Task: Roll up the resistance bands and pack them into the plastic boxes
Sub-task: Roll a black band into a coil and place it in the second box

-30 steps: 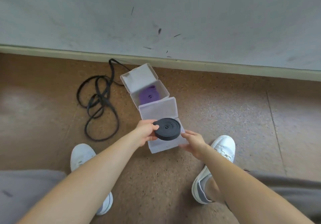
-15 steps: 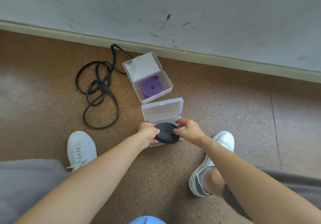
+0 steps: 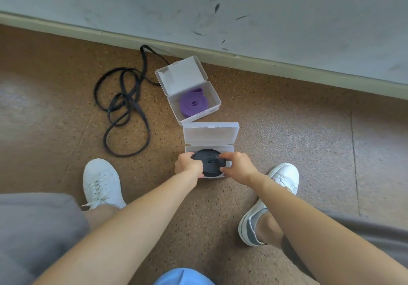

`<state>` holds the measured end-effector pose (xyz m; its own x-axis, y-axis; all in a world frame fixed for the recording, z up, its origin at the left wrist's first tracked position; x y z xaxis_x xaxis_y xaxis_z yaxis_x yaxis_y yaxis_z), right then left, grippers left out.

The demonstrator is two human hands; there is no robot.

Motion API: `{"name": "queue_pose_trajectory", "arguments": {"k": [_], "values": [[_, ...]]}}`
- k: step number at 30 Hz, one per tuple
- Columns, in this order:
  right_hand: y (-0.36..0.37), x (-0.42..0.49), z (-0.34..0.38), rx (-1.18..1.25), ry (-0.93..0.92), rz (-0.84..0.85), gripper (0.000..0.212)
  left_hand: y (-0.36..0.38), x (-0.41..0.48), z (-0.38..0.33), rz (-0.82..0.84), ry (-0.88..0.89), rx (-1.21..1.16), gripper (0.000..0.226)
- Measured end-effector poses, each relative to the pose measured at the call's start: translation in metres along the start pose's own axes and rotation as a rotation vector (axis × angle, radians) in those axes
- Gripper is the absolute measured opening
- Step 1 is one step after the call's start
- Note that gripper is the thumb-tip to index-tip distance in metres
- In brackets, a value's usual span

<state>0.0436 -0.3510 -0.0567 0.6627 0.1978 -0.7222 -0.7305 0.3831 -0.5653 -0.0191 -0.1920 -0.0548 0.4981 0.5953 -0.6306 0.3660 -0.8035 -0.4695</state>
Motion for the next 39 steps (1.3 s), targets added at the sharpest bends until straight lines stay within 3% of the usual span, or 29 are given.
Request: {"name": "queue_pose_trajectory", "arguments": {"k": [8,14,18,25,29,35,39], "values": [[-0.001,0.003,0.004,-0.131,-0.053,-0.008,0.050,-0.001,0.002,-0.006,0.068,0.178,0.238,0.038],[0.006,0.004,0.001,-0.193,-0.127,-0.059,0.040,-0.008,0.012,-0.012,0.321,0.180,0.290,0.066],[0.008,0.001,0.003,-0.242,-0.215,-0.069,0.036,-0.006,0.016,-0.009,0.290,0.201,0.360,0.072],[0.009,0.001,0.007,-0.351,-0.367,-0.041,0.025,-0.004,0.008,-0.011,0.227,0.089,0.129,0.062],[0.004,0.010,0.007,-0.389,-0.393,-0.015,0.031,-0.001,0.006,-0.010,0.187,0.065,0.092,0.064],[0.007,0.012,0.014,-0.608,-0.494,-0.020,0.024,0.007,0.007,-0.008,0.130,0.098,0.185,0.069],[0.006,0.019,0.023,-0.760,-0.542,0.015,0.024,0.013,0.005,-0.011,0.087,0.174,0.333,0.058]]}}
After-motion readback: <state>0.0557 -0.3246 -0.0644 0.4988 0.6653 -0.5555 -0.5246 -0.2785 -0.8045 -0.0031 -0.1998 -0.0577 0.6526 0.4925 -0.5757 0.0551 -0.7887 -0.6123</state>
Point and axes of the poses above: each hand's wrist, its own x-axis towards the middle knuckle, its own y-axis out of the palm, z = x × y, the point moved 2 cm from there along x, towards the middle knuckle, and after that the axes turned 13 degrees about y, right-handed, at the moved point
